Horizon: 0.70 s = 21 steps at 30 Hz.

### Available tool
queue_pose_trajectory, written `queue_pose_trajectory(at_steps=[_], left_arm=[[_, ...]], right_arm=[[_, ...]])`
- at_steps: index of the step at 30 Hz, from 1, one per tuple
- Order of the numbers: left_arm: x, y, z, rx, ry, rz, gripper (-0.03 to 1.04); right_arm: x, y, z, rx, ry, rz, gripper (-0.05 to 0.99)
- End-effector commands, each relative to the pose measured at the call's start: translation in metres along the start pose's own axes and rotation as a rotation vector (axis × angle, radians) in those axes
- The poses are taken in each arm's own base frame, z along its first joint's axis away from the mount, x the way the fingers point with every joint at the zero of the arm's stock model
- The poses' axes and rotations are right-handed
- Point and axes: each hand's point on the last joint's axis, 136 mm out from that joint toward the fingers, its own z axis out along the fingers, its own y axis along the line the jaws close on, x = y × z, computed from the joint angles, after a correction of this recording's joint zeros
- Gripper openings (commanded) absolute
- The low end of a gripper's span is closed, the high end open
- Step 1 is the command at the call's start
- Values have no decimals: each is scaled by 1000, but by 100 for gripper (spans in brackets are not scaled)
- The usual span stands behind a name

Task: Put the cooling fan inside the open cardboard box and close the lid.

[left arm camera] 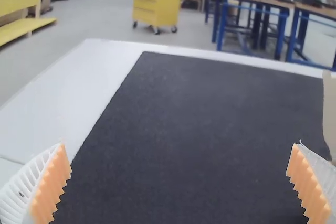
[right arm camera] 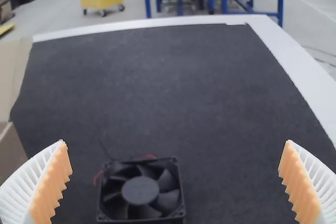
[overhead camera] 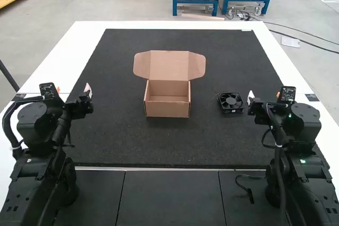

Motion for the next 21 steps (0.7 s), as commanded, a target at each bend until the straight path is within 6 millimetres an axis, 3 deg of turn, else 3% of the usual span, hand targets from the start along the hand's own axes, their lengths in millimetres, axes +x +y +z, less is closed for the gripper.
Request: queue_pose_trajectory(at_steps=[1,4,11,21], left_arm=[[-19,4,-1,-23,-83,-18,97],[-40,5,-3,-30,-169,-21,97],[-50,4,-5,-32,-192,-10,97],[-108,3,-21,-48,-284,-16,97]], right_arm=[[-15,-5,-1,36,-63,1,91],[-31,-9,-3,57,-131,3,91],[-59,-11,-8,74,-233,6,91],[-124,-6,-31,62,-366,13,91]])
